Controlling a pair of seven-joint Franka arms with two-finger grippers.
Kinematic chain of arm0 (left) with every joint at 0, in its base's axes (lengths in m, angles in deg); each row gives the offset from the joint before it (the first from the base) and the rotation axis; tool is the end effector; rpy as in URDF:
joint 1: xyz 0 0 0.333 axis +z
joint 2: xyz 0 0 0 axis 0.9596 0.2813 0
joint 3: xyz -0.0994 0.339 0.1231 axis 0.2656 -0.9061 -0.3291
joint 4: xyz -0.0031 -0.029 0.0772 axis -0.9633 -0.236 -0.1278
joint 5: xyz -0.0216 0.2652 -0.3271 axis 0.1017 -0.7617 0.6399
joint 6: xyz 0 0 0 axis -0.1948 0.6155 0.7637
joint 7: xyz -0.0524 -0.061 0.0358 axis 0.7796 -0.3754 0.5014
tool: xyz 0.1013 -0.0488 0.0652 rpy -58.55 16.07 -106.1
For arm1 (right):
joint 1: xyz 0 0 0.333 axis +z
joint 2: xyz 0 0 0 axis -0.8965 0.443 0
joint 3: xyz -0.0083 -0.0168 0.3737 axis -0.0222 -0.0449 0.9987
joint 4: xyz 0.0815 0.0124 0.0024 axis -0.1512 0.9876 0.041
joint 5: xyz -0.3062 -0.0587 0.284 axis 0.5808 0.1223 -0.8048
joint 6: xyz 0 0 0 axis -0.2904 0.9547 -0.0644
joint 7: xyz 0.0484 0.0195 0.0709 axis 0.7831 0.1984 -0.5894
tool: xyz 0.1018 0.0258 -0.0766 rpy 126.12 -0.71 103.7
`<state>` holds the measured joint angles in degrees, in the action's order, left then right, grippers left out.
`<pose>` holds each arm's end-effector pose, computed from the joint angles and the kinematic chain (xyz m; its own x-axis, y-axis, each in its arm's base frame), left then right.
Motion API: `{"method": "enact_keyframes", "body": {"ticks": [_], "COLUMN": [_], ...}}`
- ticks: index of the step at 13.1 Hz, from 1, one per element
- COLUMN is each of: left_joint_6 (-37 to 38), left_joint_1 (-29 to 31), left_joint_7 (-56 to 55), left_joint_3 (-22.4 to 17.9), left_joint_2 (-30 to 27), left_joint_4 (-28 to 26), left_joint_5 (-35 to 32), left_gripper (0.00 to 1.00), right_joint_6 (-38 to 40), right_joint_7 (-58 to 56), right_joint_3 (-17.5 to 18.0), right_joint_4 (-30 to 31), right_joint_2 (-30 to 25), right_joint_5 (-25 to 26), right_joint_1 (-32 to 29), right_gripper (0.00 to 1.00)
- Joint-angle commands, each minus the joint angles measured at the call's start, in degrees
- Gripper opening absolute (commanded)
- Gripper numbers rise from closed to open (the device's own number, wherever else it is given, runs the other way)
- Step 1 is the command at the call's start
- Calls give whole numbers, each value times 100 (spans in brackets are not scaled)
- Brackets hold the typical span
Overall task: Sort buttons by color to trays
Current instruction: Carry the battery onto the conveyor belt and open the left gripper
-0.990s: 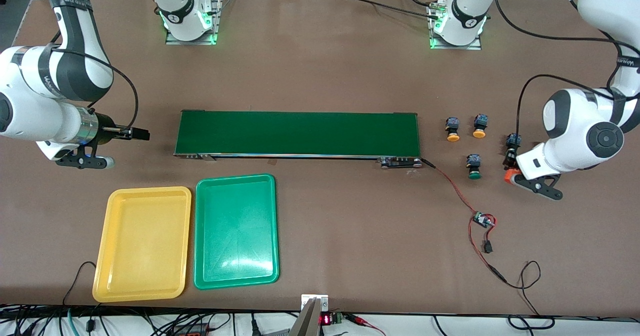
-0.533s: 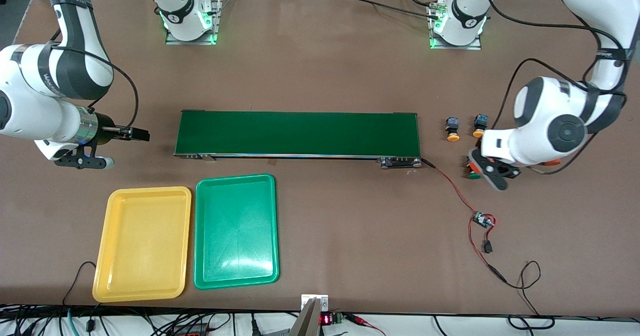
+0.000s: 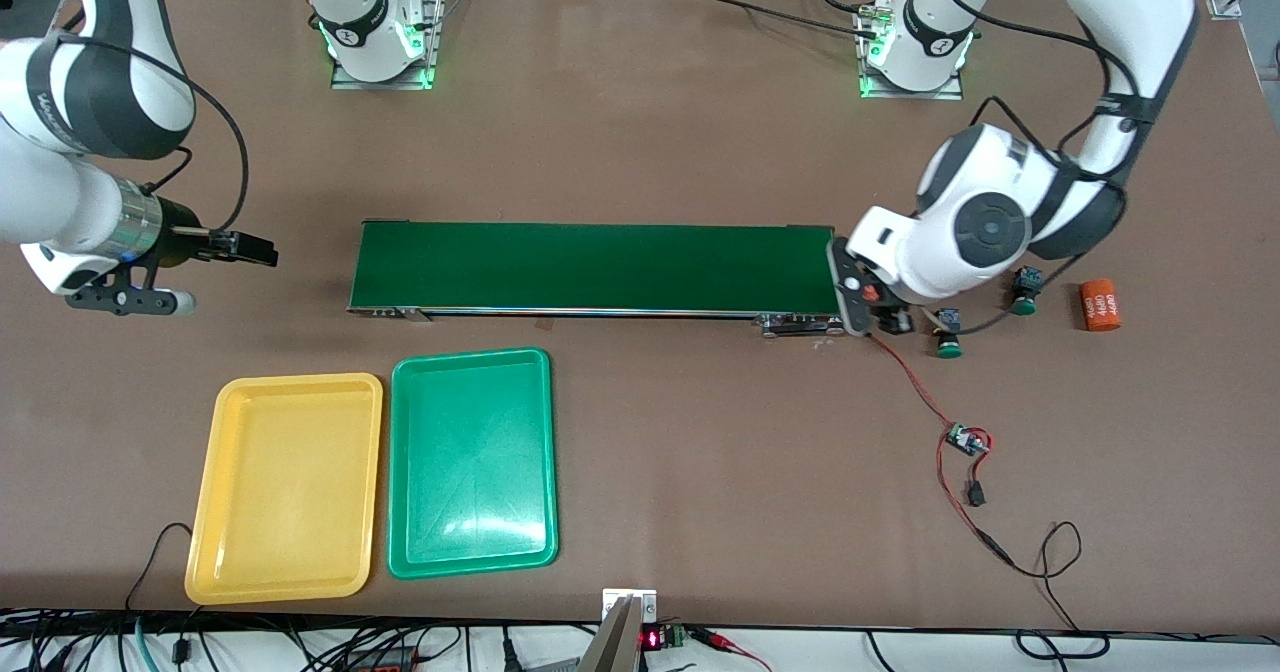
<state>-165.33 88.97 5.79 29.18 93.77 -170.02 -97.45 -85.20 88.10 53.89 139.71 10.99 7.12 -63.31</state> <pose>0.6017 -0.2014 0.3178 0.1878 -0.9819 -0.0265 -0.9642 -0.1894 0.1854 0.6105 -0.0018 0.4616 0.9793 -0.0869 -0.1829 -0.0948 -0.9949 -0.0352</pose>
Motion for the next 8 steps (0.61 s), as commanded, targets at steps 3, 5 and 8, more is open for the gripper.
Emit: {"method": "enact_keyframes", "body": {"ticks": [3, 5, 8], "left_joint_6": [-323, -737, -791], "left_joint_1": [-2, -133, -467], "left_joint_7": [263, 289, 280], "left_joint_3": [391, 400, 400], "left_joint_2": [215, 215, 206], "left_joint_4": [-413, -660, -731], "left_joint_5": [-29, -81, -90], "left_gripper": [16, 16, 16], "right_joint_6": [36, 88, 263], "right_joint_7": [-39, -21, -30], "right_joint_3": [26, 26, 26], "right_joint_4": [-60, -60, -78], "right_joint_2": [13, 5, -39], "right_joint_5": [17, 17, -9], "right_joint_1": [-110, -197, -469], "right_gripper": [100, 100, 100]}}
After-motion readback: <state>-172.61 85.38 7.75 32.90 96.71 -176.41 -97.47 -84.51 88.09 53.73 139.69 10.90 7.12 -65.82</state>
